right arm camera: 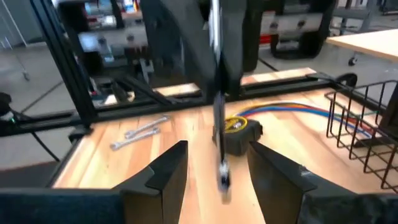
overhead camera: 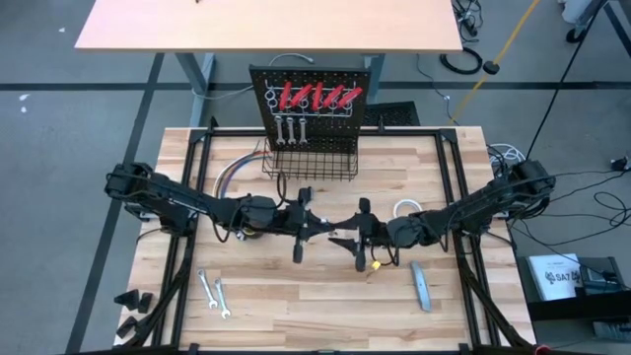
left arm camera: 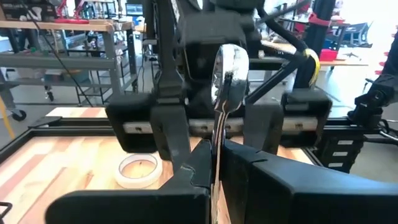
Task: Hang tools onto peg board
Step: Hang the right wrench on the peg board
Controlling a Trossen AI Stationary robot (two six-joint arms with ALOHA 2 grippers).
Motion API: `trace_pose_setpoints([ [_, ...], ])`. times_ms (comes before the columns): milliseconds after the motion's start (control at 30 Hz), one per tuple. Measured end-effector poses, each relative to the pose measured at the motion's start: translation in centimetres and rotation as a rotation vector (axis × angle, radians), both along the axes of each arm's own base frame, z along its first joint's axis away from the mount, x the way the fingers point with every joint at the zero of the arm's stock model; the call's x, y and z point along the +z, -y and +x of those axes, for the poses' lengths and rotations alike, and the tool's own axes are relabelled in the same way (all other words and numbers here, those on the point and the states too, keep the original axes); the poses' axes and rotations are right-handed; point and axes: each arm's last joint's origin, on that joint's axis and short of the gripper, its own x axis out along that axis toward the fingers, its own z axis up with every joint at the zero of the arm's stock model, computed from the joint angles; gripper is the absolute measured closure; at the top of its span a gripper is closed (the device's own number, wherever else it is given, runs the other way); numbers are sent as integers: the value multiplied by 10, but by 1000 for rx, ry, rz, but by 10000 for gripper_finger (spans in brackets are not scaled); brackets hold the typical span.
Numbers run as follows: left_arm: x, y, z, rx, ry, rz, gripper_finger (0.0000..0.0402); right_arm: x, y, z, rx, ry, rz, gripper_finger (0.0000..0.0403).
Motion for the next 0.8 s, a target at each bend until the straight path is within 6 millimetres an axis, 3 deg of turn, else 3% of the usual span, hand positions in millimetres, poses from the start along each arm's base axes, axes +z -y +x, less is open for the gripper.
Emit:
trace_pose_setpoints([
  [300, 0, 0, 0, 1, 1, 2, 389, -1, 3, 1, -17, -13, -29, 251],
  [467, 2, 0, 0, 3, 22, 1, 381, -2, 3, 0, -19, -19, -36, 298],
  [633, 2, 0, 0, 7, 22, 1, 362, -1, 3, 1, -11, -17, -78, 385],
  [800, 1, -1, 0, 34, 15, 5, 357, 1, 3, 1, -15, 0, -80, 396],
])
